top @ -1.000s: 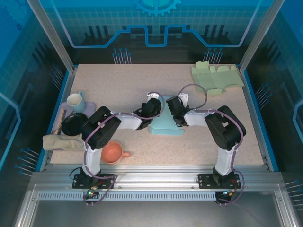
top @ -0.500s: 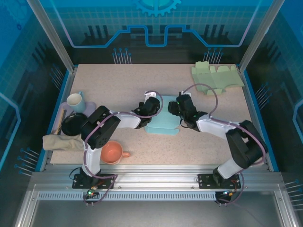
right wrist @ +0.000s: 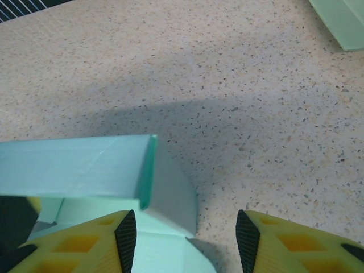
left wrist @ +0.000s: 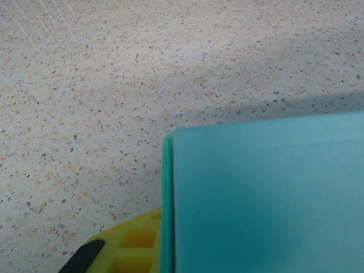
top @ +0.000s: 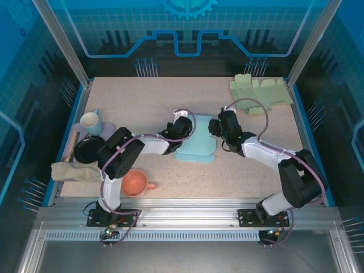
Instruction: Fold the paper box
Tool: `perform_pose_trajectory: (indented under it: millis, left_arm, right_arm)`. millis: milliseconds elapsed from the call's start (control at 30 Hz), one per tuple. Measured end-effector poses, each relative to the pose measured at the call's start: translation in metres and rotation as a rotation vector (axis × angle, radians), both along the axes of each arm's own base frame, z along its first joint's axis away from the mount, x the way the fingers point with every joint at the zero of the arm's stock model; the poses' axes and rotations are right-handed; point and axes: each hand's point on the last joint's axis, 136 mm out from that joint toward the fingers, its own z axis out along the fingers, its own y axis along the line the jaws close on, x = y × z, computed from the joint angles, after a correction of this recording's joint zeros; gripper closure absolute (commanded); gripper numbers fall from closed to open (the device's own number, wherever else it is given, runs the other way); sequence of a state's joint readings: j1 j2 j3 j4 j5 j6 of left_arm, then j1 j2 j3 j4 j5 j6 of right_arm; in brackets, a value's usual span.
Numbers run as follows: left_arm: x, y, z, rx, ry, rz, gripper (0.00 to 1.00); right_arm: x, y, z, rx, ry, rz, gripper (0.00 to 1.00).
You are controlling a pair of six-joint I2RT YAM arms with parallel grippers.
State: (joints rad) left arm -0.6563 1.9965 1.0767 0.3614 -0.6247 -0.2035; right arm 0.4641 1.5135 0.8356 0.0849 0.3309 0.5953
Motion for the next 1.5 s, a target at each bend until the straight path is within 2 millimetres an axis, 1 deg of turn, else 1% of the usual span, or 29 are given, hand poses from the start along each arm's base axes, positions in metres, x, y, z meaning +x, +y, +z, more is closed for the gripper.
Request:
perform_pose_trajectory:
  millis: [67,167,400,533,667,733,867,967,1033,1133,1167,1267,1400,1467,1500]
  left_arm:
    - [0.0,0.0,0.0,0.0,0.0,0.0,0.88]
    - [0.0,0.0,0.0,0.0,0.0,0.0,0.88]
    - [0.0,0.002,0.0,0.003,-0.001,0.005,0.88]
    - [0.001,0.002,0.0,0.003,0.0,0.006,0.89]
    - [0.001,0.002,0.0,0.003,0.0,0.006,0.88]
    - [0.001,0.002,0.0,0.003,0.0,0.007,0.89]
    - [0.001,0.002,0.0,0.003,0.0,0.007,0.88]
    - [0.001,0.002,0.0,0.003,0.0,0.007,0.88]
    - [0.001,0.002,0.0,0.004,0.0,0.007,0.89]
    - [0.002,0.002,0.0,0.011,0.007,0.01,0.92]
    - [0.004,0.001,0.0,0.017,0.011,0.013,0.93]
    - [0.011,-0.002,0.001,0.024,0.02,0.019,0.94]
    - [0.014,-0.004,0.001,0.034,0.034,0.019,0.95]
    - [0.015,-0.005,0.003,0.042,0.044,0.019,0.97]
    - [0.016,-0.006,0.004,0.048,0.05,0.018,0.98]
  right_arm:
    - [0.005,-0.003,-0.006,0.009,0.017,-0.008,0.5]
    - [0.007,-0.005,-0.015,0.022,0.043,-0.009,0.5]
    - [0.008,-0.002,-0.015,0.073,0.055,0.001,0.5]
    - [0.008,0.001,-0.005,0.097,0.045,0.003,0.49]
    - [0.015,0.004,0.017,0.12,0.001,0.003,0.49]
    - [0.018,0.005,0.023,0.126,-0.012,0.003,0.49]
    - [0.026,0.009,0.03,0.13,-0.021,0.004,0.49]
    - [0.032,0.011,0.025,0.126,-0.01,0.002,0.49]
    - [0.034,0.011,0.014,0.117,0.011,-0.001,0.49]
    - [0.034,0.01,-0.004,0.102,0.051,-0.008,0.49]
    - [0.035,0.01,-0.007,0.104,0.055,-0.011,0.49]
    - [0.038,0.006,-0.006,0.118,0.047,-0.027,0.49]
    - [0.038,0.003,-0.005,0.125,0.054,-0.031,0.47]
    - [0.032,0.002,0.002,0.128,0.06,-0.026,0.47]
    - [0.029,0.0,0.009,0.13,0.057,-0.024,0.47]
